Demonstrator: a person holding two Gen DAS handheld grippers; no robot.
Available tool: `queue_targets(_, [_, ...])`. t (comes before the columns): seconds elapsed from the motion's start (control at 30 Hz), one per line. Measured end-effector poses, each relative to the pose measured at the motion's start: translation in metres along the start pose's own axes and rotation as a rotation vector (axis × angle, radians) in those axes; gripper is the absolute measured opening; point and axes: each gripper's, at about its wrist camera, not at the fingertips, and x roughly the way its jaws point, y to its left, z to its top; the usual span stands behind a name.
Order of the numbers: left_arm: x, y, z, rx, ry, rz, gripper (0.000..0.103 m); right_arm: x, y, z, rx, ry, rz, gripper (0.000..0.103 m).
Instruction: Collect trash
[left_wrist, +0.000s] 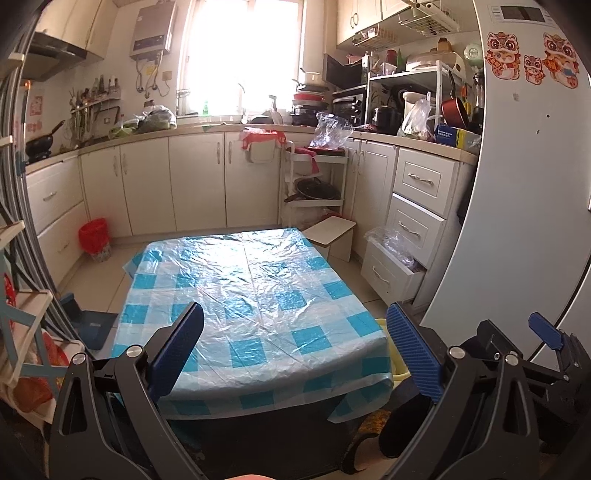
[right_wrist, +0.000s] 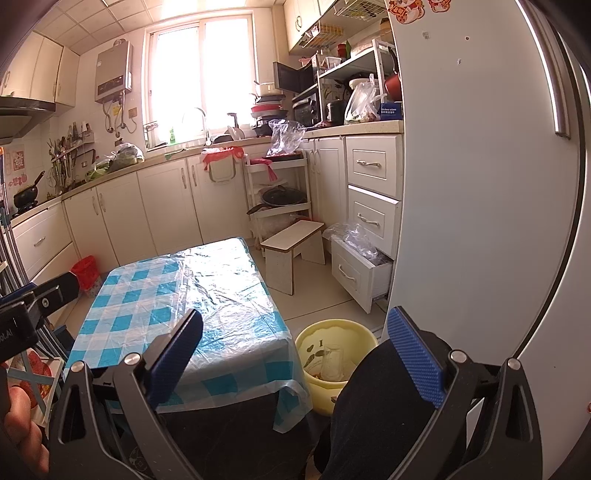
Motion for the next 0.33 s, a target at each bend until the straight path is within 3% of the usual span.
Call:
queue_targets(0.07, [0.0, -0.005, 0.001, 0.026, -0.007, 0.026, 0.095, -0.001, 0.001, 0.0, -0.004, -0.004, 0.0, 0.096])
queue_targets(0.33, [0.025, 0.016, 0.0, -0.045, 0.111, 0.063, 0.095, 0.015, 0.013, 0.006, -0.057, -0.007, 0.026, 0.096])
